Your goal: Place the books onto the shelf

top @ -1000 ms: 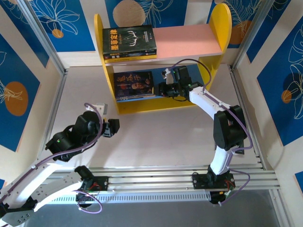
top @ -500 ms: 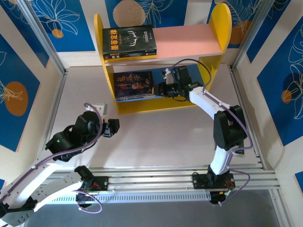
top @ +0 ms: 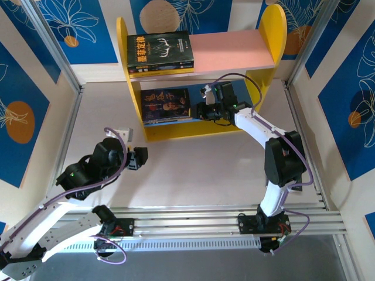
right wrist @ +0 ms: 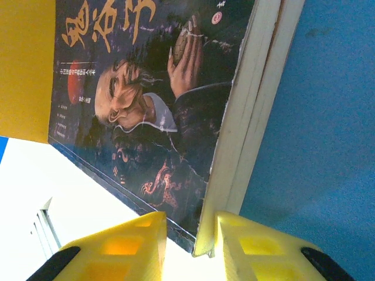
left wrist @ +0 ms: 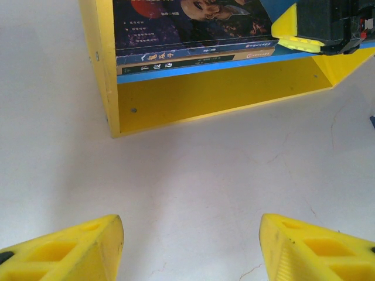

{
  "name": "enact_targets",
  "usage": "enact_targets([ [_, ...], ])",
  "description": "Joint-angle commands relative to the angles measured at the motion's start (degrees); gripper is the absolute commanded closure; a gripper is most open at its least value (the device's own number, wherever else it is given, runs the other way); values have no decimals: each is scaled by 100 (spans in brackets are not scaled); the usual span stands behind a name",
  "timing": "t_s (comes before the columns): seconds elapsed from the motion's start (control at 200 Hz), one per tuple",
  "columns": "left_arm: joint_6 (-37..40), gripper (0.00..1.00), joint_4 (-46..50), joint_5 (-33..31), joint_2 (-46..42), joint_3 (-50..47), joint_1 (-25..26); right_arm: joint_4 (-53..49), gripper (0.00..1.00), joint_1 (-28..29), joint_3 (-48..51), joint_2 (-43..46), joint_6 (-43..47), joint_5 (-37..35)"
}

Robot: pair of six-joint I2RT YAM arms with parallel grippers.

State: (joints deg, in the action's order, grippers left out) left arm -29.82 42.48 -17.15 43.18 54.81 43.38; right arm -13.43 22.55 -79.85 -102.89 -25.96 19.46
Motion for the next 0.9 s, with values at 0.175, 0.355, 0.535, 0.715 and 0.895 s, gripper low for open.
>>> enact_targets([
  [0.175, 56, 37, 9, -41, -99, 65, -89, 192, 72, 233, 119, 261, 99, 363],
  [0.355, 56, 37, 12, -45, -99, 65, -86, 207, 73, 231, 176, 261, 90, 369],
  [0.535, 56, 37, 15, -55, -94, 47, -84, 262, 72, 215, 264, 252, 64, 330],
  [0.715, 64, 37, 31, -66, -90, 56, -85, 240, 68, 115, 179, 212, 47, 302],
  [0.895, 91, 36, 90, -87, -94, 78, -88, 224, 57, -79, 256, 369, 38, 226],
])
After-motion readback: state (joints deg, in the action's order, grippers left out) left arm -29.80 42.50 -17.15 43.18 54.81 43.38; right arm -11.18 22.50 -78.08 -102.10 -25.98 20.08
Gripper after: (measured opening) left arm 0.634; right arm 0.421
